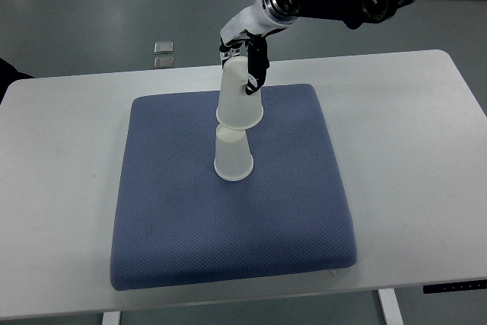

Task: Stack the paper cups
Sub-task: 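Lower the held cup onto the upside-down cup on the pad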

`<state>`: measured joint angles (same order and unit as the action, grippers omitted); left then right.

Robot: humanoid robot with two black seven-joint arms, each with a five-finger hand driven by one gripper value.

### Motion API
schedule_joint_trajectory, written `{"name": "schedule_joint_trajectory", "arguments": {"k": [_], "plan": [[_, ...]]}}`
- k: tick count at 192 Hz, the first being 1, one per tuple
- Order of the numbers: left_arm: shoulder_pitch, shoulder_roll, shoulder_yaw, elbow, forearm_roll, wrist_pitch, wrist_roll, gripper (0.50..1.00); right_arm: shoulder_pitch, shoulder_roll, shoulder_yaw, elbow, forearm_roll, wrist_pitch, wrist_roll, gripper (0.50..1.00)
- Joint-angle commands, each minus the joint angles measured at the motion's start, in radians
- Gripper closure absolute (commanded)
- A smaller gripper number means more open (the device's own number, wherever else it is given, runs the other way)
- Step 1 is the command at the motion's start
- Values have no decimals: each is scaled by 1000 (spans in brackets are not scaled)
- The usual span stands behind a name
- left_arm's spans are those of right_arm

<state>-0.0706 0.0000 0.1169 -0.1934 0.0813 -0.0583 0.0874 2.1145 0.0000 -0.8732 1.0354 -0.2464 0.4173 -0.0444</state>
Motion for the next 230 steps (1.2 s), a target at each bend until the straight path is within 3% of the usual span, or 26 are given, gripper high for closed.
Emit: {"name": "schedule_joint_trajectory", "arguments": {"k": [1, 230], "plan": [[0, 0, 0, 3, 0, 0, 0, 500, -13, 0, 0, -2, -1, -8, 0, 969], [0, 0, -2, 5, 0, 0, 0, 500, -87, 0, 45, -34, 90, -17, 0, 959]]}}
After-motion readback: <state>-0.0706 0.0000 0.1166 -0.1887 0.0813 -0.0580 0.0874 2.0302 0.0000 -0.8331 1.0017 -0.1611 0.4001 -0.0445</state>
